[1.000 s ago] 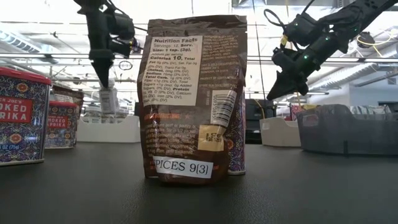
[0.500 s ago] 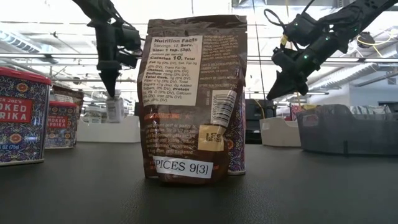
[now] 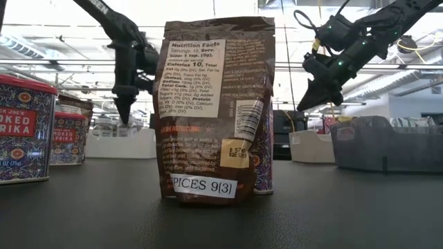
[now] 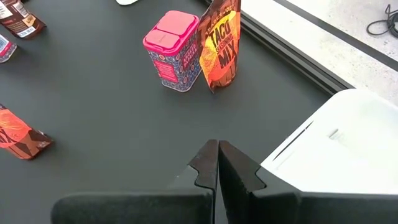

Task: Sort spices by type
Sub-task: Put the white seasoning bottle into the left white bin

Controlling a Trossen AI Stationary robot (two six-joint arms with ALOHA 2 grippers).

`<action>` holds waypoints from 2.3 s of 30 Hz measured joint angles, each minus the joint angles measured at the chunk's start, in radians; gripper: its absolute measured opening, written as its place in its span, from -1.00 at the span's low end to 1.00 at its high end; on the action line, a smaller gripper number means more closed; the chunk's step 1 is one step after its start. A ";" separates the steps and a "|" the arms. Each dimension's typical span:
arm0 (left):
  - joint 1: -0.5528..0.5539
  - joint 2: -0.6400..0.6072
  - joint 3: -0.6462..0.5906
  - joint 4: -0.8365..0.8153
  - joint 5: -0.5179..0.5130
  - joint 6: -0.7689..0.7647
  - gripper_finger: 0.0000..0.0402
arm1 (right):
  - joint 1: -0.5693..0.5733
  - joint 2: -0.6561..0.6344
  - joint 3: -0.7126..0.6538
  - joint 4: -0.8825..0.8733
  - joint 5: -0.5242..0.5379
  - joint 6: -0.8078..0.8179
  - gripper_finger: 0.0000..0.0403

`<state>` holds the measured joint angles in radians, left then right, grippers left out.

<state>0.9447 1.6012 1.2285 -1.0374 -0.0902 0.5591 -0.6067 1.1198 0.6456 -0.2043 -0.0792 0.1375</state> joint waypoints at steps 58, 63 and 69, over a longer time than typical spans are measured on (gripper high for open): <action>-0.170 -0.313 0.144 0.126 0.218 -0.136 0.25 | 0.000 0.000 0.081 -0.019 0.000 -0.022 -0.96; -0.251 -0.291 0.114 0.273 0.321 -0.189 0.25 | 0.000 0.000 0.081 -0.019 0.000 -0.023 -0.96; -0.373 -0.267 -0.060 0.625 0.481 -0.275 0.25 | 0.000 0.000 0.081 -0.018 0.000 -0.023 -0.96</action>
<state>0.5719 1.3344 1.1689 -0.4127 0.3908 0.2839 -0.6071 1.1202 0.7265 -0.2226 -0.0795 0.1150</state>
